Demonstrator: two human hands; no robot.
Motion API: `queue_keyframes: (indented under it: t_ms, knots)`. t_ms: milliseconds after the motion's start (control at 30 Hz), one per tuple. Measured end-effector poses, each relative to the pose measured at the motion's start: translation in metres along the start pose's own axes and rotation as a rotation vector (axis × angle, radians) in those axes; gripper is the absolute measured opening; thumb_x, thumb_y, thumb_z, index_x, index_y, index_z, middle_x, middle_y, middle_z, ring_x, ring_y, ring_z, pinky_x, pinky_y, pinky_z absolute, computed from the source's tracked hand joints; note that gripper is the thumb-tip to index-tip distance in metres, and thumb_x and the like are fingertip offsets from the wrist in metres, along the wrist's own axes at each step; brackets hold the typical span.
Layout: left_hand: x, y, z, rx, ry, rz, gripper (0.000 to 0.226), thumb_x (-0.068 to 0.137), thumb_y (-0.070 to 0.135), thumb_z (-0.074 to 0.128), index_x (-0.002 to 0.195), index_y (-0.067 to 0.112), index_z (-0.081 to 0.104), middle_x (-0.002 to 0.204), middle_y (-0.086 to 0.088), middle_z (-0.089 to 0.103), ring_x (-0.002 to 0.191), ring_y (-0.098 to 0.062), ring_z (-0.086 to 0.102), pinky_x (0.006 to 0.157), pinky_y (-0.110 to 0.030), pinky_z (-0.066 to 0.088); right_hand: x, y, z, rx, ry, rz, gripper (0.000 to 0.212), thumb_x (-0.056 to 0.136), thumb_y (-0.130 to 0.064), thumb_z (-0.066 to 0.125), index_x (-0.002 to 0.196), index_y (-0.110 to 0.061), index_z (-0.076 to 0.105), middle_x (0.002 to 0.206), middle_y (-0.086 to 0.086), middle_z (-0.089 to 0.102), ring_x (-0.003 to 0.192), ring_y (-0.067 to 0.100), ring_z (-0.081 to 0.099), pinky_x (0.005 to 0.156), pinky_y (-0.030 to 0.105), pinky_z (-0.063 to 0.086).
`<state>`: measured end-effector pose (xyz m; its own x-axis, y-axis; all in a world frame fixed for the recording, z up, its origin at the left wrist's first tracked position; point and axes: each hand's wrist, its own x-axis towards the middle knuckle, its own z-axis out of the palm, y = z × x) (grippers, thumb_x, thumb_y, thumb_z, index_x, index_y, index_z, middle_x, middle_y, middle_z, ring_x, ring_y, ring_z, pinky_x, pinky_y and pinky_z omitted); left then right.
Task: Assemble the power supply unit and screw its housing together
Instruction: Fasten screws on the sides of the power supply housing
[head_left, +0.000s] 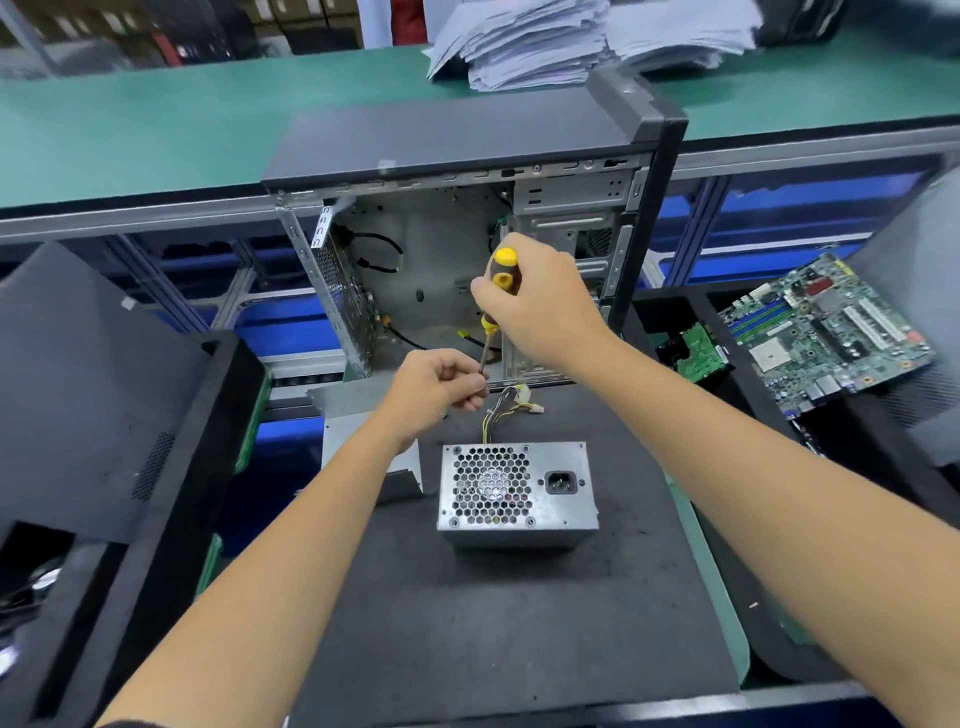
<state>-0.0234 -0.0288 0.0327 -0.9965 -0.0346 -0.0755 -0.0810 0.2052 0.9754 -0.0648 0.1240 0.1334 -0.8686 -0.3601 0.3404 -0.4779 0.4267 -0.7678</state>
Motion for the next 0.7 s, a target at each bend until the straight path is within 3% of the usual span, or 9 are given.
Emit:
queue_keyframes:
  t_ms: [133,267,333,467,567,700]
  knots:
    - [-0.009,0.011,0.008,0.007,-0.023,0.038,0.008,0.087,-0.004,0.063,0.083,0.002,0.066,0.065,-0.007,0.068,0.058,-0.014,0.064,0.060,-0.022,0.054,-0.009,-0.009,-0.011,-0.028,0.009,-0.011,0.020,0.088,-0.016,0.057,0.082,0.002,0.051,0.068,0.010,0.056,0.055,0.011,0.053,0.047,0.014,0.039]
    - [-0.017,0.019,0.016,0.137,-0.049,0.118,0.014,0.085,-0.002,0.066,0.076,0.008,0.062,0.066,-0.006,0.066,0.058,-0.011,0.062,0.058,-0.021,0.052,-0.014,-0.019,-0.022,-0.057,-0.027,-0.002,0.019,0.087,-0.018,0.057,0.076,-0.005,0.048,0.076,0.017,0.062,0.072,0.032,0.063,0.064,0.039,0.052]
    - [-0.021,0.020,0.019,0.198,-0.071,0.144,0.019,0.084,0.000,0.068,0.072,0.014,0.062,0.068,-0.003,0.065,0.060,-0.007,0.060,0.061,-0.021,0.051,-0.016,-0.023,-0.028,-0.071,-0.077,0.017,0.017,0.086,-0.018,0.058,0.078,-0.006,0.049,0.080,0.019,0.064,0.073,0.034,0.065,0.062,0.040,0.055]
    - [-0.026,0.019,0.025,0.317,-0.165,0.160,0.020,0.079,0.008,0.076,0.069,0.020,0.065,0.076,-0.006,0.069,0.068,-0.011,0.060,0.070,-0.031,0.054,-0.024,-0.024,-0.035,-0.167,-0.211,0.022,0.022,0.083,-0.016,0.059,0.081,0.005,0.054,0.067,0.010,0.054,0.063,0.031,0.058,0.056,0.034,0.047]
    - [-0.027,0.018,0.031,0.405,-0.210,0.162,0.018,0.077,0.012,0.078,0.068,0.022,0.066,0.075,0.004,0.069,0.072,-0.016,0.063,0.071,-0.035,0.053,-0.031,-0.022,-0.033,-0.218,-0.273,0.002,0.022,0.083,-0.015,0.059,0.081,0.006,0.053,0.067,0.009,0.051,0.061,0.025,0.049,0.058,0.035,0.043]
    - [-0.028,0.014,0.039,0.415,-0.216,0.154,0.016,0.077,0.013,0.078,0.069,0.019,0.067,0.073,0.012,0.067,0.066,0.001,0.058,0.064,-0.017,0.047,-0.040,-0.020,-0.033,-0.253,-0.300,-0.014,0.021,0.083,-0.016,0.060,0.079,0.004,0.054,0.074,0.018,0.058,0.063,0.019,0.043,0.057,0.033,0.040]
